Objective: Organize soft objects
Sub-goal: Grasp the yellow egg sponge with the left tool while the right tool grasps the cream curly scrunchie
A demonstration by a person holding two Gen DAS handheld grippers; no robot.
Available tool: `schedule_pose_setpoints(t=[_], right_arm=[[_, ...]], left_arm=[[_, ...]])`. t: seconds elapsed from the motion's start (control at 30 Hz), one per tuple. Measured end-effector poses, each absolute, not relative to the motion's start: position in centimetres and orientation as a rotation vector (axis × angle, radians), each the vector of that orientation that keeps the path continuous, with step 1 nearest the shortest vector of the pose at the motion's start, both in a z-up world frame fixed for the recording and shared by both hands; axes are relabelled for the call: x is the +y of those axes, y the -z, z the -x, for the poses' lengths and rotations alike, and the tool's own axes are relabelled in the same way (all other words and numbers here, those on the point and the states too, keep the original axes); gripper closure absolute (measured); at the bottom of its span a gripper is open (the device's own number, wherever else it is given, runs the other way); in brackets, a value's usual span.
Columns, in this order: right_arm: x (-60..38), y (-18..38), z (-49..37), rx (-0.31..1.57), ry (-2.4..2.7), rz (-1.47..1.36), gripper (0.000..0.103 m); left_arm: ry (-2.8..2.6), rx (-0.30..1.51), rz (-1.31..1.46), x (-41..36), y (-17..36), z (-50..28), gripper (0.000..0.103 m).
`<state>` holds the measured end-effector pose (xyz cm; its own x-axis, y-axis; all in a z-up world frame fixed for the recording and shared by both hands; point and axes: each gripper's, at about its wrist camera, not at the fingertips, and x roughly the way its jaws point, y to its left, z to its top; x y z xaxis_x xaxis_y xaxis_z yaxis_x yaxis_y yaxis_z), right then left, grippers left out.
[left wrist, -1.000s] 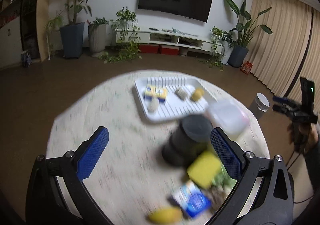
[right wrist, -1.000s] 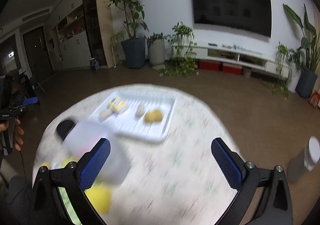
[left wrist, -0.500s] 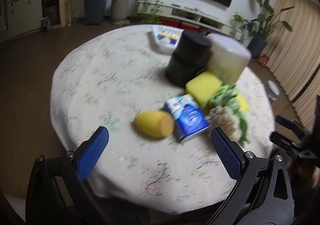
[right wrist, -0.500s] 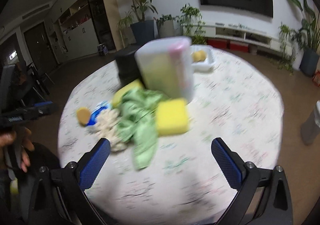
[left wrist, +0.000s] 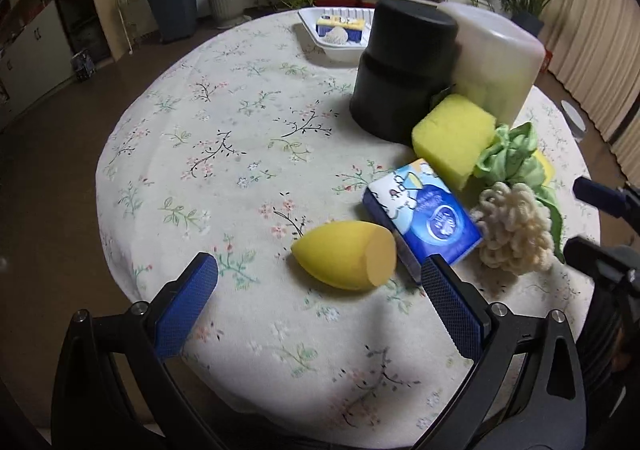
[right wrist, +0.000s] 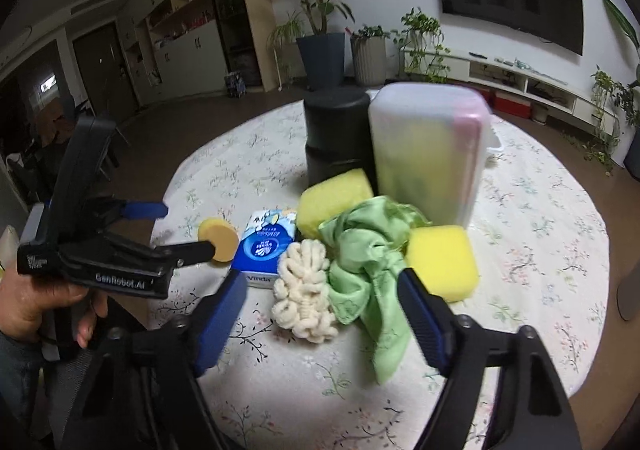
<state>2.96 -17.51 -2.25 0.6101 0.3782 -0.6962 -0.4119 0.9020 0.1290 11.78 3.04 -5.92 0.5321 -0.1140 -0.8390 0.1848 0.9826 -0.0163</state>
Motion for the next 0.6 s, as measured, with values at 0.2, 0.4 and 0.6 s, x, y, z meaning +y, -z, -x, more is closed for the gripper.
schedule_pose_setpoints(t=[0.2,0.4,0.6], right_arm=[[-15.6,3.4,-3.7,0.834,-0.481,0.1,0.036],[-14.7,4.5,-4.6,0.867,-0.49,0.112,0.036],[-14.4,5.1,-4.9,0.885,-0.487,0.127,0.037]], left_arm=[[0.201,1.047,-0.118,2.7,6.9,-12.8,0.0],[0.211,1.106,-0.134,2.4,8.5,-14.3,0.001],[0.212,1.105,-0.114,2.6,8.7,-14.3,0.002]])
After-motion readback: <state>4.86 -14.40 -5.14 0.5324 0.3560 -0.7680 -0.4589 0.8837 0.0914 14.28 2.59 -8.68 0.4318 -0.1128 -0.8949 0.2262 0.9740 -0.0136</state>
